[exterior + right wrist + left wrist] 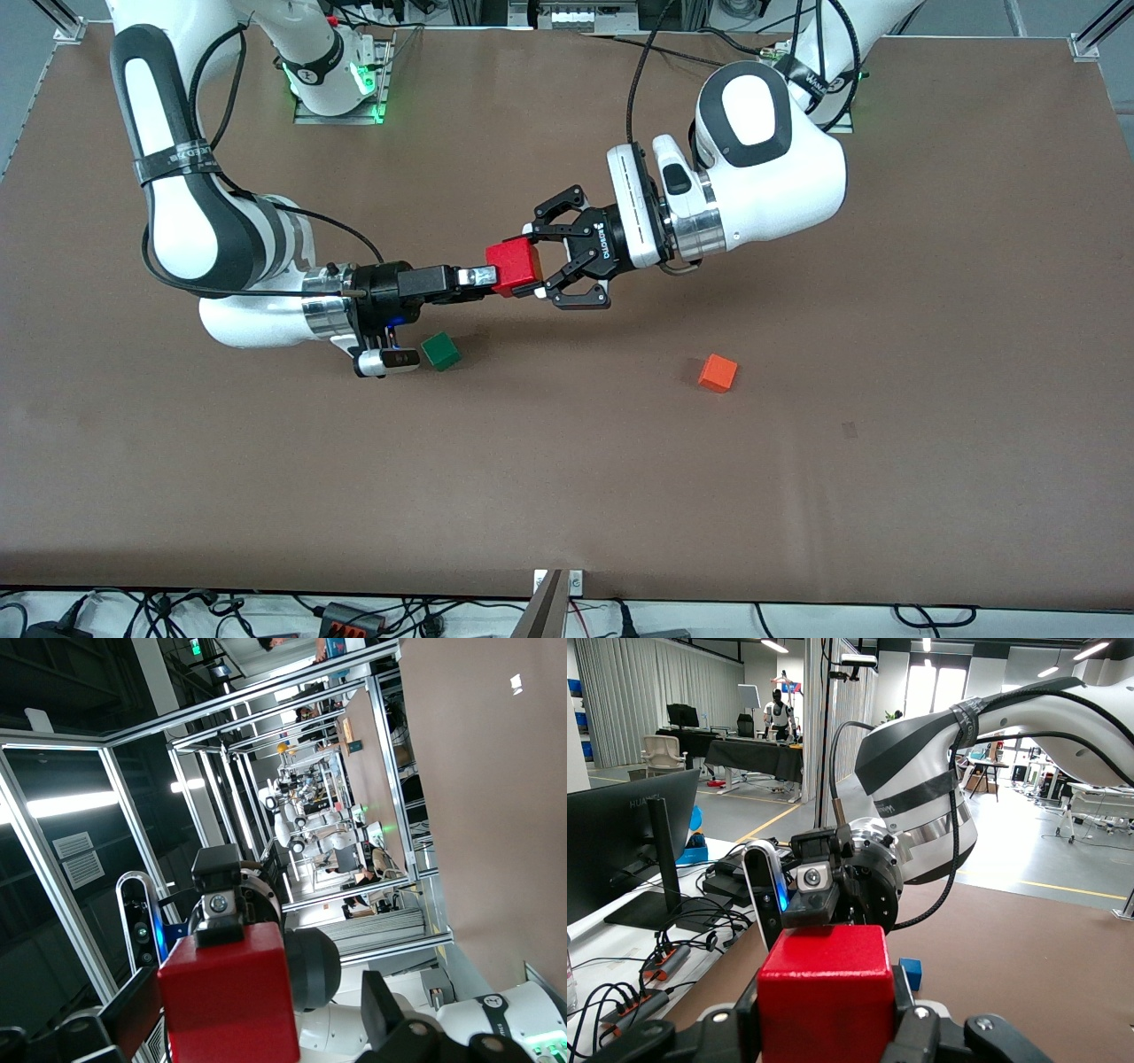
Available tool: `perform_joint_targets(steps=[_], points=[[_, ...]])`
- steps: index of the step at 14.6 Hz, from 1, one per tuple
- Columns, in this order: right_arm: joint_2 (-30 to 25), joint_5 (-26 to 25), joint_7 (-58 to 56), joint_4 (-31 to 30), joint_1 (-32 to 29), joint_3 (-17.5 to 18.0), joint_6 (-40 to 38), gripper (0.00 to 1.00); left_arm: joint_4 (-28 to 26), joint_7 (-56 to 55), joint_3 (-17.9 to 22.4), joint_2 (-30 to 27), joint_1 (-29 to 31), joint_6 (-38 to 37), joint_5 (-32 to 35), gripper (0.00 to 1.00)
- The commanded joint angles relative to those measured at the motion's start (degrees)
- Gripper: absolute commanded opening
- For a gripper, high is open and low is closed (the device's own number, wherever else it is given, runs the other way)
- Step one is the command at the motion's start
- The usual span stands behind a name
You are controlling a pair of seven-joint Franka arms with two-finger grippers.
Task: Pass red block to right arm, stack on blue
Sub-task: 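Close the right gripper on the red cube, open the left gripper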
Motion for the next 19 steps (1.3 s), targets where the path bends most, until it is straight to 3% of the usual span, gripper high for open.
perform_joint_targets(steps=[1,4,5,6,7,8,9,14,15,16,17,18,19], points=[[0.7,2.2,1.2,1.7,1.1,-0.2,1.0,1.0,-0.2,2.6,-0.4,-0.3,0.0,1.3,-2.2,0.01],[0.7,2.3,1.2,1.7,1.7,-0.2,0.9,1.0,-0.2,2.6,-0.4,-0.2,0.0,1.3,-2.2,0.01],[0.8,2.4,1.2,1.7,1.7,-0.2,0.9,0.95,-0.2,2.6,-0.3,0.0,0.0,1.3,-2.2,0.01],[0.8,2.6,1.1,1.7,1.7,-0.2,0.6,0.8,-0.2,2.5,-0.4,0.0,-0.1,1.2,-2.2,0.01],[0.7,2.6,0.8,1.7,1.7,-0.2,0.6,0.58,-0.2,2.5,-0.4,0.1,-0.2,1.2,-2.2,0.01],[0.5,2.7,1.5,1.8,1.8,-0.2,0.8,0.09,-0.2,2.5,-0.4,0.0,-0.1,1.3,-2.2,0.01],[0.6,3.0,3.2,1.8,1.4,-0.2,0.6,0.0,-0.2,2.6,-0.4,0.0,-0.1,1.3,-2.2,0.01],[0.5,3.4,4.2,1.9,1.6,-0.3,0.8,0.0,-0.2,2.6,-0.4,0.0,0.0,1.2,-2.1,0.02],[0.5,3.4,3.9,2.0,1.5,-0.3,0.8,0.0,-0.2,2.3,-0.4,0.1,0.0,1.2,-2.2,0.06],[0.5,3.4,3.8,2.0,1.5,-0.3,0.8,0.0,-0.5,2.8,-0.4,0.4,0.0,1.1,-2.1,0.53],[0.6,3.4,3.8,2.0,1.6,-0.3,0.9,0.0,-0.8,3.7,-0.4,0.2,0.1,1.0,-2.0,0.92],[0.7,3.4,3.8,2.4,1.6,-0.3,0.9,0.0,-0.8,4.5,-0.4,0.2,0.3,0.8,-2.0,1.0],[0.7,3.3,3.7,2.8,1.6,-0.3,0.9,0.0,-0.9,4.6,-0.4,0.2,0.4,0.7,-2.0,1.0]])
